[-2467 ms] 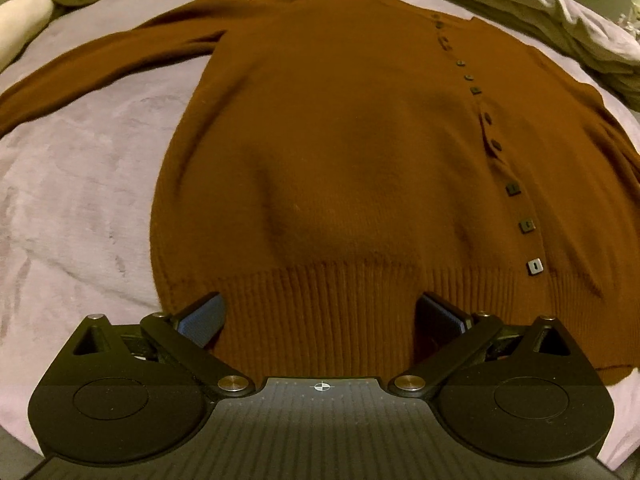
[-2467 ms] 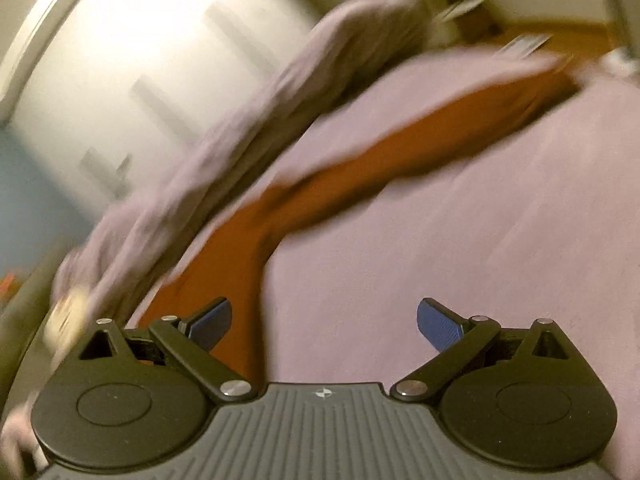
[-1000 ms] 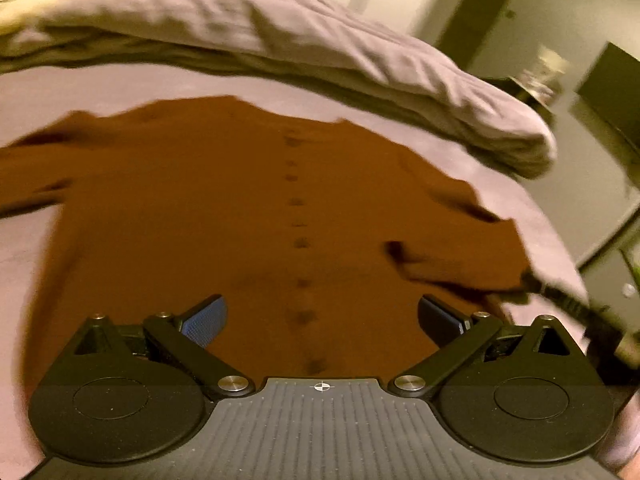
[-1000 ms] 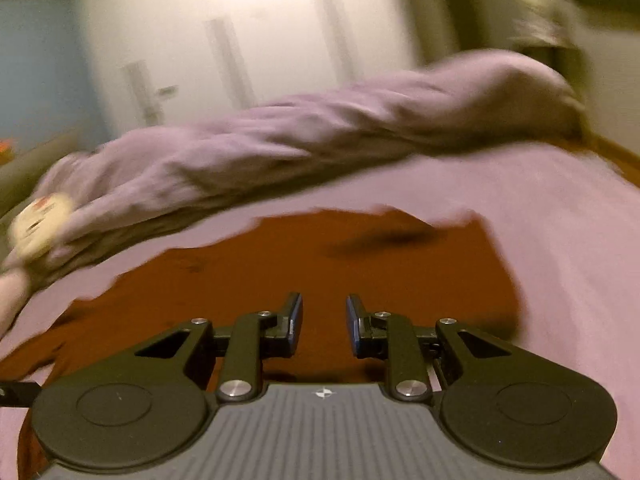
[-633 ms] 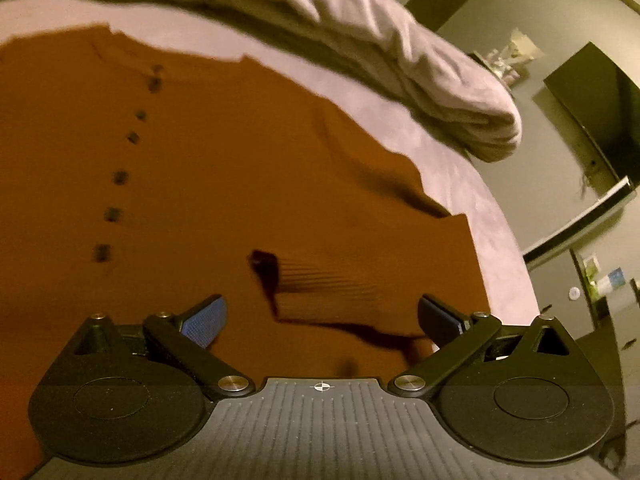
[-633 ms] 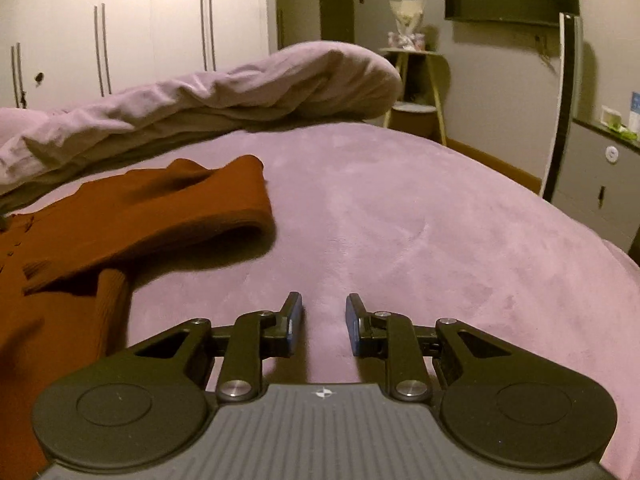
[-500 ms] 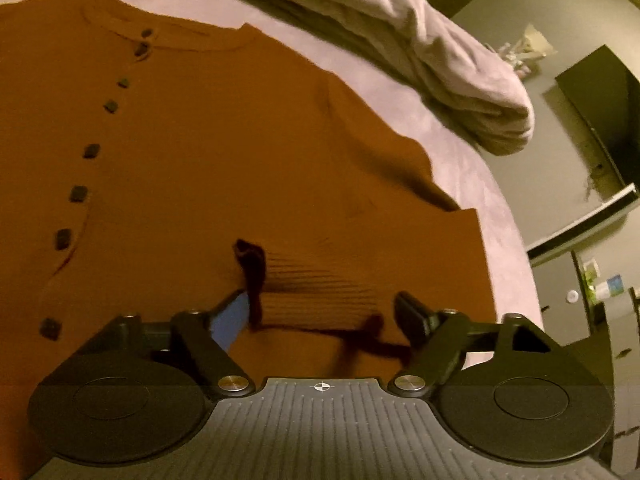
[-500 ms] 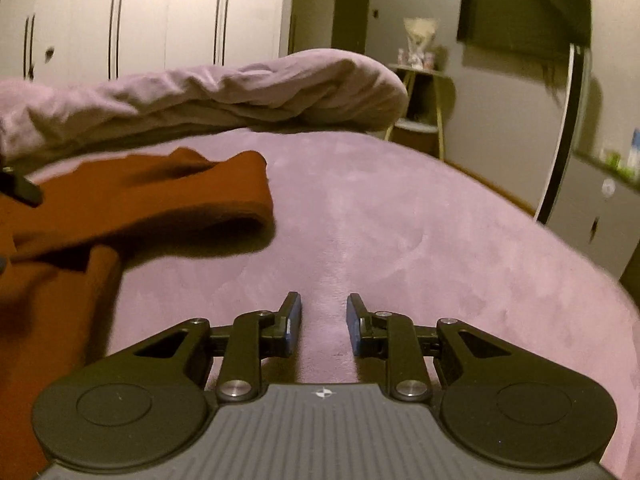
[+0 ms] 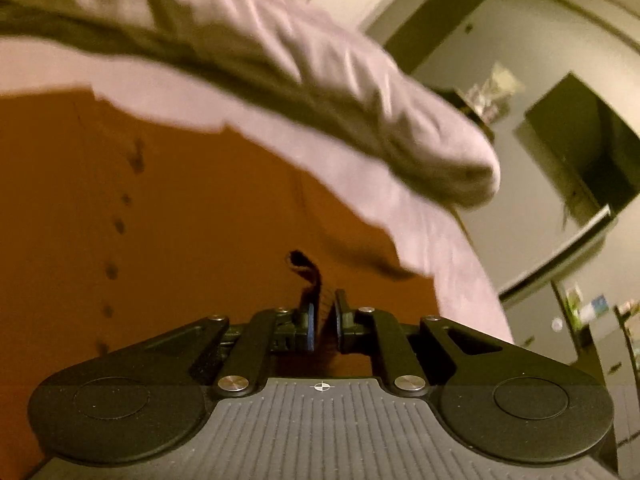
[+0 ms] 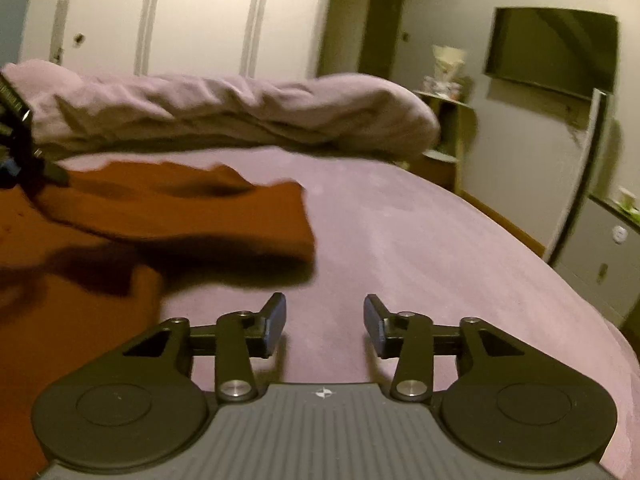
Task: Fold small clothes
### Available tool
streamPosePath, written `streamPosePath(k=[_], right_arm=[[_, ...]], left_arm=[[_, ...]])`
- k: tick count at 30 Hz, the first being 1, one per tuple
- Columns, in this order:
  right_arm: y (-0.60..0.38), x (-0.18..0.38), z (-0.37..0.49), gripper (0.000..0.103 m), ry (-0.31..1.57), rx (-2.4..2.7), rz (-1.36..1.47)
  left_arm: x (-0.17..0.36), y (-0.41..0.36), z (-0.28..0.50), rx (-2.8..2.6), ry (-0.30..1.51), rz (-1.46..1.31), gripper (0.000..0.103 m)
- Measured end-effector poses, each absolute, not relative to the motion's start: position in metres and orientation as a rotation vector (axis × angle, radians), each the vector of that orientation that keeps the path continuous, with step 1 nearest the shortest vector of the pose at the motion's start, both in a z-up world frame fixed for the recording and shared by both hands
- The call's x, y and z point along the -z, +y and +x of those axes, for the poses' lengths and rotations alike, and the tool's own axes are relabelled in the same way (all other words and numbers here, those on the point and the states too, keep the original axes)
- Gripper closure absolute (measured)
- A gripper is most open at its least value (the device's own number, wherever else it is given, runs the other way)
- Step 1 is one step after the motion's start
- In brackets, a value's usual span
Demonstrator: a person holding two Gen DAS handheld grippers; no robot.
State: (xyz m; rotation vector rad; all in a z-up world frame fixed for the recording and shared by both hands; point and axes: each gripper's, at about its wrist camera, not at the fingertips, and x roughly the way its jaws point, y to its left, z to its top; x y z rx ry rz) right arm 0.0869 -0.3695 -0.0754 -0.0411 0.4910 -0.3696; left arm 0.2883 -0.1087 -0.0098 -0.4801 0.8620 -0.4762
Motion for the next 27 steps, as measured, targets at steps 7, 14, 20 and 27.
streamPosePath(k=[7, 14, 20, 27], right_arm=[[-0.326, 0.059, 0.125, 0.043, 0.511, 0.233, -0.131], [-0.283, 0.074, 0.174, 0.033, 0.589, 0.167, -0.322], [-0.271, 0.082, 0.205, 0.033, 0.6, 0.211, -0.397], [-0.279, 0.085, 0.224, 0.033, 0.608, 0.274, -0.381]], left_arm=[[-0.026, -0.039, 0.296, 0.356, 0.75, -0.468, 0.092], [-0.009, 0.036, 0.301, 0.19, 0.758, -0.502, 0.092], [0.011, 0.071, 0.309, 0.108, 0.767, -0.52, 0.092], [0.031, 0.09, 0.312, 0.053, 0.78, -0.504, 0.092]])
